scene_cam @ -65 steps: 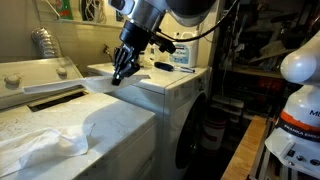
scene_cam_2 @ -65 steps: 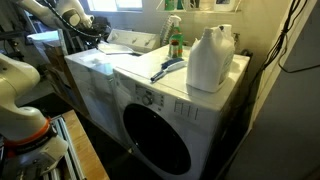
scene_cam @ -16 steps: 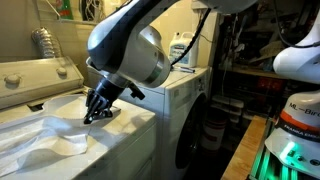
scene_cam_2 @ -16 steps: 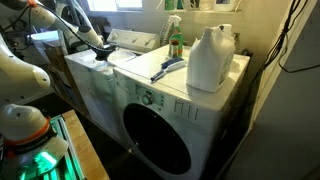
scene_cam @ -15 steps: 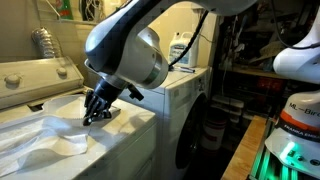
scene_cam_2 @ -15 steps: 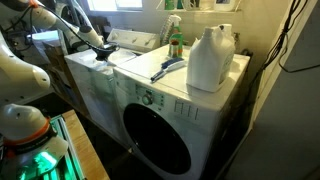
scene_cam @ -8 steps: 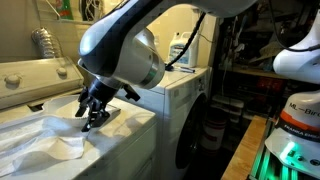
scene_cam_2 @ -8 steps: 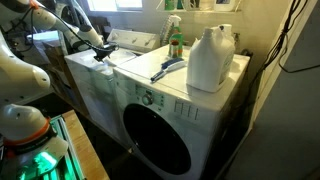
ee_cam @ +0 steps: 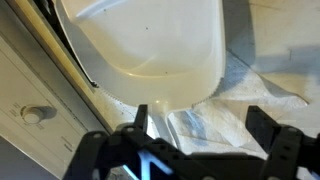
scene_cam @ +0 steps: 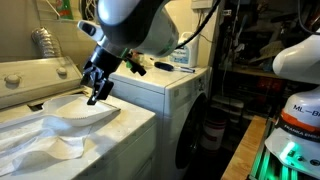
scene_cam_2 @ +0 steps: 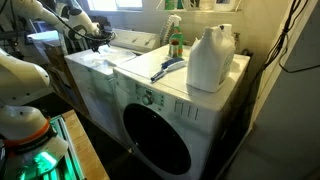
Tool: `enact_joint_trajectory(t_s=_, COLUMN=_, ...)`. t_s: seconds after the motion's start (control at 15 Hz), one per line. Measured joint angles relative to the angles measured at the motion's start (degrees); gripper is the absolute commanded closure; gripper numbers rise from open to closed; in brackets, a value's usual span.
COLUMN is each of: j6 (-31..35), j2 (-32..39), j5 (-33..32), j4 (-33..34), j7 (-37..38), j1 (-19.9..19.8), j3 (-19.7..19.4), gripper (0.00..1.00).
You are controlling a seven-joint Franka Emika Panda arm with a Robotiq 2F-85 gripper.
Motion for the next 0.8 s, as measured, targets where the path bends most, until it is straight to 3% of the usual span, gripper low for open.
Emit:
enact_joint_trajectory(t_s=0.67, j6=-14.35, j2=11.21, j5=-30.41, j4=-9.27, j7=38.3, j1=31.96, j3=-37.64, gripper=0.0)
enact_joint_trajectory(t_s=0.8, j6=-18.55, j2=13.46, j5=-33.33, j4=-10.4, j7=41.23, j1=39.7, j3=-44.68, gripper=0.0)
